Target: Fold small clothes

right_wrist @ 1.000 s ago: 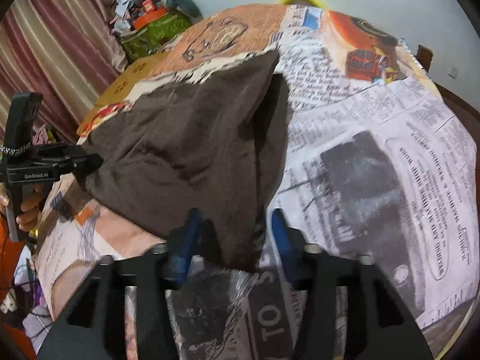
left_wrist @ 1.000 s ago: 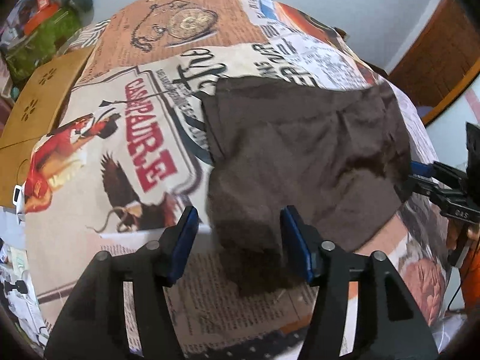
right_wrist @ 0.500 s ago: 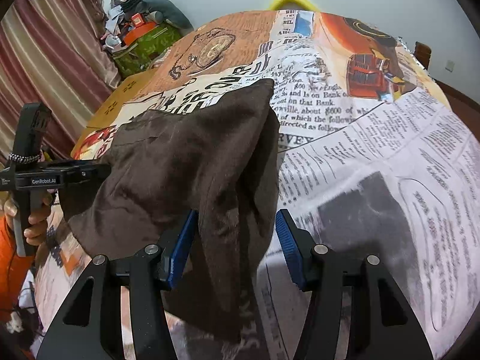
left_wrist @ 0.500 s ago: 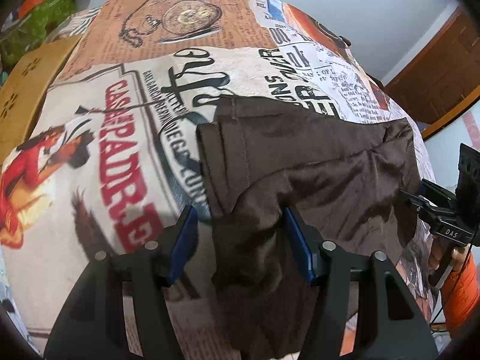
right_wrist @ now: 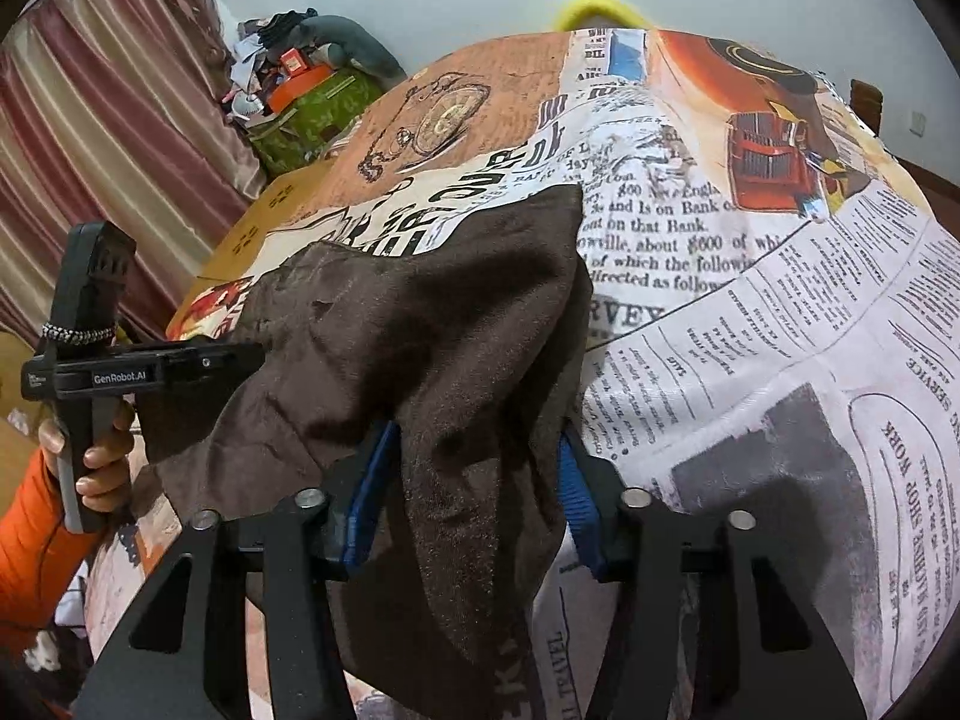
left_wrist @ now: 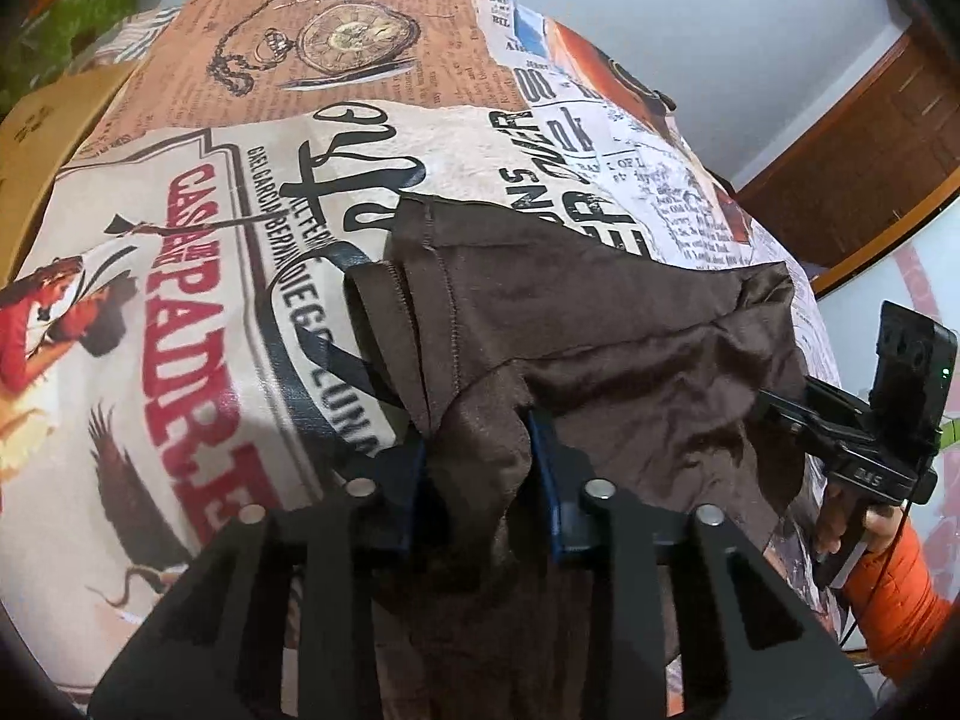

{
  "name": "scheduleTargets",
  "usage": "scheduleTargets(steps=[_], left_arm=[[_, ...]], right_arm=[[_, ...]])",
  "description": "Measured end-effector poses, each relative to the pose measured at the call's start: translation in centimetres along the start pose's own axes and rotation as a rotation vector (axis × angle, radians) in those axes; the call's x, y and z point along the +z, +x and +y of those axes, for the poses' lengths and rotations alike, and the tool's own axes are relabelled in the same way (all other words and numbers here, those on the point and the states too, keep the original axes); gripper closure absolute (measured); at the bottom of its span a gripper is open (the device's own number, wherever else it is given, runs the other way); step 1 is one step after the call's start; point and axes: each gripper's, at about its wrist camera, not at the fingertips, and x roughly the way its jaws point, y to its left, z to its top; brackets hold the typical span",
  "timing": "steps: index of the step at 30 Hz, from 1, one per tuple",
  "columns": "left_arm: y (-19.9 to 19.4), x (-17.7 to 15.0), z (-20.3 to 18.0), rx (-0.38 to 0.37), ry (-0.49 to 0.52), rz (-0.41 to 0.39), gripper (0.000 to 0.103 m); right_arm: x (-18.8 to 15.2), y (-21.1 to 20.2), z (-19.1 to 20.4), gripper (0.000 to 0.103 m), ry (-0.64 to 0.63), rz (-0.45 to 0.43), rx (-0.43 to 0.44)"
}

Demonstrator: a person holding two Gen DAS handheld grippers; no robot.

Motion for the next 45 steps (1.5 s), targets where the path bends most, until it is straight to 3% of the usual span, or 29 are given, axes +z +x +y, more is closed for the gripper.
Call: scheduleTargets(steps=[3, 6, 13, 19, 30, 37, 45], left_arm=[[-0.2, -0.1, -0.4, 0.022, 0.016, -0.006, 0.078], [-1.0, -0.2, -0.7, 0.046, 0.019, -0.024, 0.082], [-4.9, -0.7, -1.6, 0.106, 0.078, -0.107, 0.087], [-10.5, -0.6, -1.8, 0.172, 0.118, -0.226, 0.088], [-19.4, -1.2, 3.9, 0.270, 0.030, -0.339, 0.088], [-20.6, -2.6, 8.3, 0.307, -0.039, -0.304, 0.088], [-13.7, -2.2, 14.4, 0.265, -0.148, -0.117, 0.088]], right_arm=[[0.0, 0.7, 0.3, 0.084, 0.001, 0.017, -0.009], [0.4, 0.9, 0.9, 0.091, -0.004, 0.022, -0.018], [1.6, -0.9, 2.9, 0.094, -0.038, -0.023, -0.016], [3.0, -2.3, 6.3, 0.094, -0.093, -0.069, 0.000], [5.6, -2.5, 14.6, 0.096, -0.180, -0.136, 0.089], [5.4, 0.9, 18.0, 0.096, -0.192, -0.092, 0.161], [4.4, 6.2, 18.1, 0.096, -0.167, 0.024, 0.143]])
